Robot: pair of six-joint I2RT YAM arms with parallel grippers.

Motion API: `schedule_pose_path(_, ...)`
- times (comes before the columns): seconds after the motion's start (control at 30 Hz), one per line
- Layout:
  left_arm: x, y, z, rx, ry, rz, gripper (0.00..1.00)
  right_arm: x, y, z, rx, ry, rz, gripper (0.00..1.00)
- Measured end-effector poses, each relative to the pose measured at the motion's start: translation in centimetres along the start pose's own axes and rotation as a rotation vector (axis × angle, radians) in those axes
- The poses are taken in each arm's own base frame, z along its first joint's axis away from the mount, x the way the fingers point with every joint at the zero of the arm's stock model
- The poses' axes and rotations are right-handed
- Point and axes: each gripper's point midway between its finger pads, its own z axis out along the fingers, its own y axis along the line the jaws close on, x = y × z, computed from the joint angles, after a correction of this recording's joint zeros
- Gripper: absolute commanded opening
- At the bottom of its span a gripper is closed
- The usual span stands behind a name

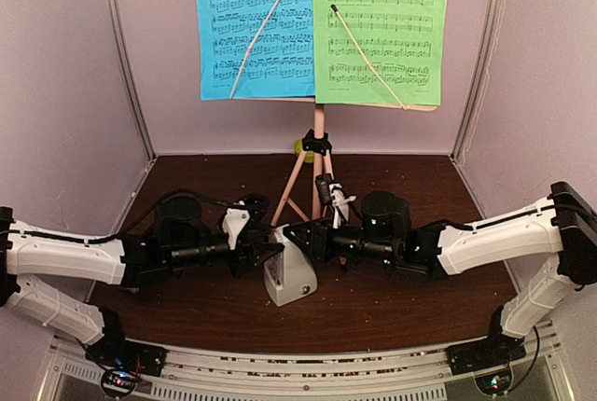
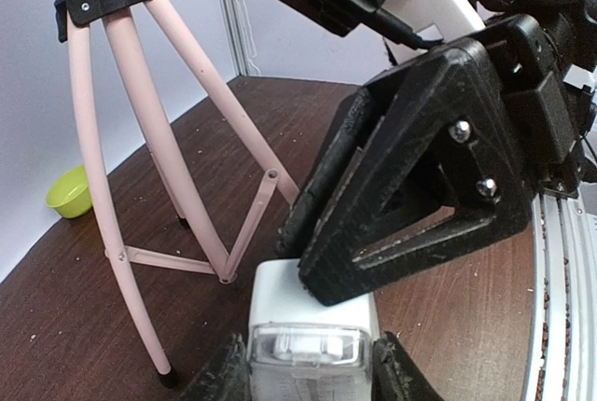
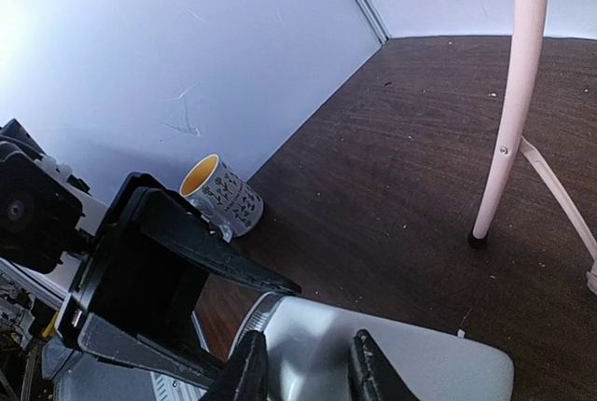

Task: Set up the instrument practice props

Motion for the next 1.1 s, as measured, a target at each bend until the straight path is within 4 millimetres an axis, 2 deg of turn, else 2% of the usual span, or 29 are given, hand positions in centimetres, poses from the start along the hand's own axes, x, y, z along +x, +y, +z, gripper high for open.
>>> schedule_pose_path(0.1,0.0,0.0,-0.3,0.000,-0.007,0.002,0.16,0.1,0.2,0.1,-0.012,0.000,-0.005,0.30)
schedule_pose_path(0.17,-0.1,-0.1,-0.9,0.003,-0.019,0.009,0.15,-0.1,-0.4,0.2,0.008,-0.009,-0.005,0.30)
schedule_pose_path(0.37,-1.7,-0.4,-2.5,0.015,-0.082,0.018,0.13,-0.4,-0.9,0.3,0.008,-0.015,-0.002,0.30)
schedule_pose_path(0.53,-1.8,0.6,-3.4,-0.014,-0.073,-0.035,0.10,-0.4,-0.9,0.2,0.007,-0.012,-0.003,0.32)
schedule_pose_path(0.67,-0.2,3.4,-4.7,-0.117,0.022,-0.145,0.08,-0.5,-0.8,0.1,0.016,0.002,-0.017,0.35)
schedule_pose_path(0.83,2.2,6.2,-5.4,-0.247,0.203,-0.287,0.05,-0.8,-0.5,-0.1,0.028,0.029,-0.033,0.37)
schedule_pose_path(1.0,6.5,9.0,-5.7,-0.378,0.446,-0.430,0.06,-0.8,-0.3,-0.3,0.042,0.060,-0.052,0.39)
schedule_pose_path(1.1,8.6,10.0,-5.7,-0.422,0.554,-0.480,0.06,-0.7,-0.2,-0.5,0.047,0.077,-0.058,0.41)
